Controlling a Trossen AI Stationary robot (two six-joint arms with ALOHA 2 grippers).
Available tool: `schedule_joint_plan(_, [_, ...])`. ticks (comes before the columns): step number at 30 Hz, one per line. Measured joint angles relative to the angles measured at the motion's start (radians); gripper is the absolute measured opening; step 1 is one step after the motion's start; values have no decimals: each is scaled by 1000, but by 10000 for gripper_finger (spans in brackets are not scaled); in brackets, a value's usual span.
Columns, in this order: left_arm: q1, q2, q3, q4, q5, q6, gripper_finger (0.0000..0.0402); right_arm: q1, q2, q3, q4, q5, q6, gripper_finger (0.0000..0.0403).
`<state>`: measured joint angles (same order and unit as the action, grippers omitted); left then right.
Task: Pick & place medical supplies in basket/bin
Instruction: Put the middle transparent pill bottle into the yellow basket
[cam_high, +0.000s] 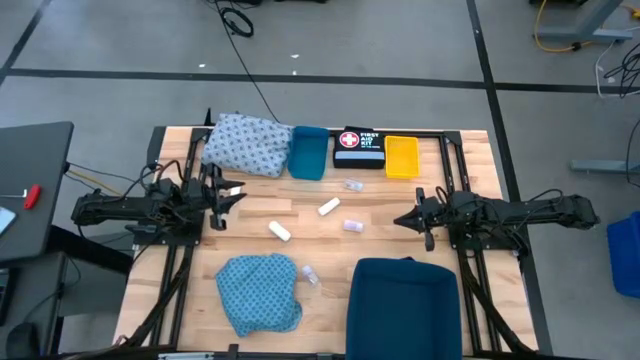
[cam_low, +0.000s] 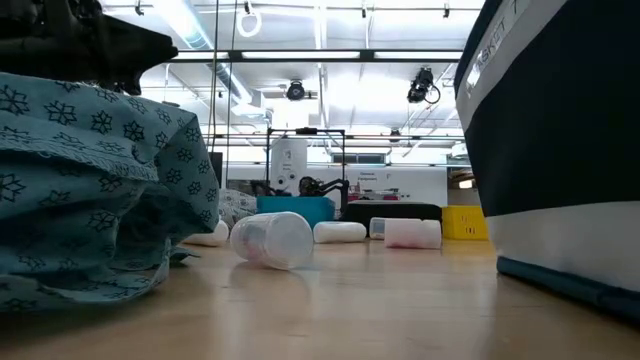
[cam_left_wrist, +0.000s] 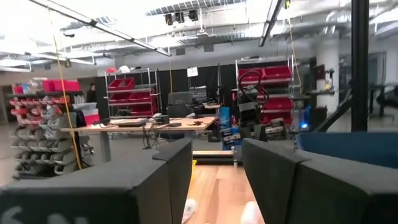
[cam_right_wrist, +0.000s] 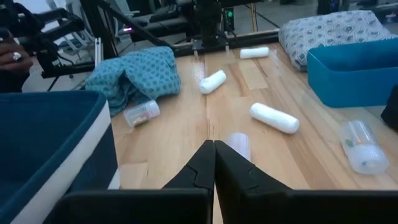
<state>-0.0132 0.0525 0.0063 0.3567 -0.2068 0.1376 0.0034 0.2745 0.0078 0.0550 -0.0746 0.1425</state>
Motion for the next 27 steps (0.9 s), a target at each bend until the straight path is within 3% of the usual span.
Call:
schedule_joint_plan(10, [0, 0, 0, 9, -3, -77, 146, -1, 0, 0, 94, 13, -50, 9])
schedule_joint_plan(19, [0, 0, 0, -95, -29, -152, 146, -1, 0, 0, 132, 294, -122, 9])
schedule_joint_plan(23, [0, 8, 0, -121, -29, -180, 152, -3, 0, 0, 146, 268, -99, 9])
schedule_joint_plan(27, [1, 34, 0, -122, -39, -180, 183, -3, 1, 0, 153, 206, -87, 9])
